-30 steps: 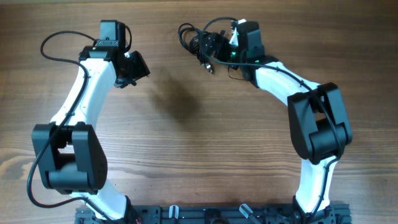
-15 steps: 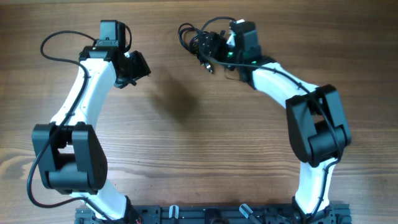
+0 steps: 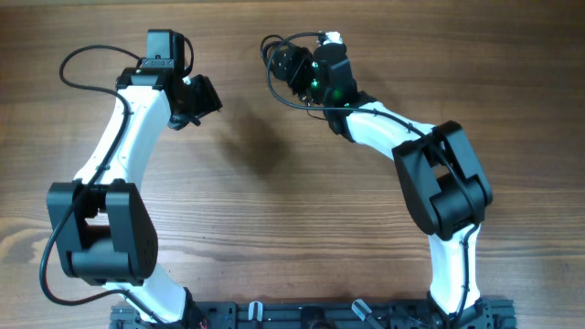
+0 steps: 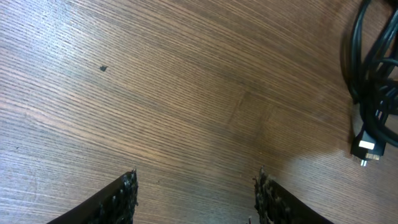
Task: Untangle cables
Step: 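Close the right gripper on the black cable loops, then lift the cable bundle with the right gripper and pull it toward center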
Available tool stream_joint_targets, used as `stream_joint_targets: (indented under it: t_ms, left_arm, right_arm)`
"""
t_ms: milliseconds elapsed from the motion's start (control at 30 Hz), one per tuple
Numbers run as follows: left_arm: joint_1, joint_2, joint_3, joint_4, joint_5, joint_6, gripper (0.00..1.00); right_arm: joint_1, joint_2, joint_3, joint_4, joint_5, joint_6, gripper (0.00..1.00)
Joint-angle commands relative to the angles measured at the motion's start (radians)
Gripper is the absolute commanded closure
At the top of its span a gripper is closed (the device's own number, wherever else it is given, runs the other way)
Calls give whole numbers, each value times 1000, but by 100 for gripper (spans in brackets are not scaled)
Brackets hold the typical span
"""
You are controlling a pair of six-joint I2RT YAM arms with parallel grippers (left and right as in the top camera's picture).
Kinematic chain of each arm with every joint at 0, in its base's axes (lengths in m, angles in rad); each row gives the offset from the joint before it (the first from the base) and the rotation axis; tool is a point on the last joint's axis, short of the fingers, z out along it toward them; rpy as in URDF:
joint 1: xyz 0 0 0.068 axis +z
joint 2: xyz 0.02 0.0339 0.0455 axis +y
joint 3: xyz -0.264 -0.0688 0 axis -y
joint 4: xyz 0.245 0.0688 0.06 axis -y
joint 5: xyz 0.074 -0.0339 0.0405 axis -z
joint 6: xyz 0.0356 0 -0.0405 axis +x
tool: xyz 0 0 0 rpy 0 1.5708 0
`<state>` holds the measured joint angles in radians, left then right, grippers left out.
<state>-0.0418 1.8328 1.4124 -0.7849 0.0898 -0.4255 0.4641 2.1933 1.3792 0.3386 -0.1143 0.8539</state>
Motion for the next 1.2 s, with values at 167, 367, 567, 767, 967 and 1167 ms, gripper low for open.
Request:
stream_joint_targets:
  t_ms: [167, 367, 567, 767, 967, 1167]
  left_arm:
    - [4, 8, -6, 0, -14, 3, 37]
    - [5, 8, -6, -5, -58, 2, 37]
    - [6, 8, -6, -8, -54, -2, 36]
    - [6, 8, -6, -8, -27, -2, 35]
    - [6, 8, -6, -7, -27, -2, 32]
    - [6, 8, -6, -6, -28, -2, 31]
  right_arm:
    - [-19, -28, 13, -22, -48, -43, 96]
    - [-31, -212, 13, -272, -52, -286, 96]
    - [-73, -433, 13, -656, -138, -464, 96]
    - [-117, -542, 14, -954, -157, -573, 96]
    - [-86, -516, 14, -1064, -157, -682, 96]
    - [-5, -459, 14, -1046, -139, -694, 96]
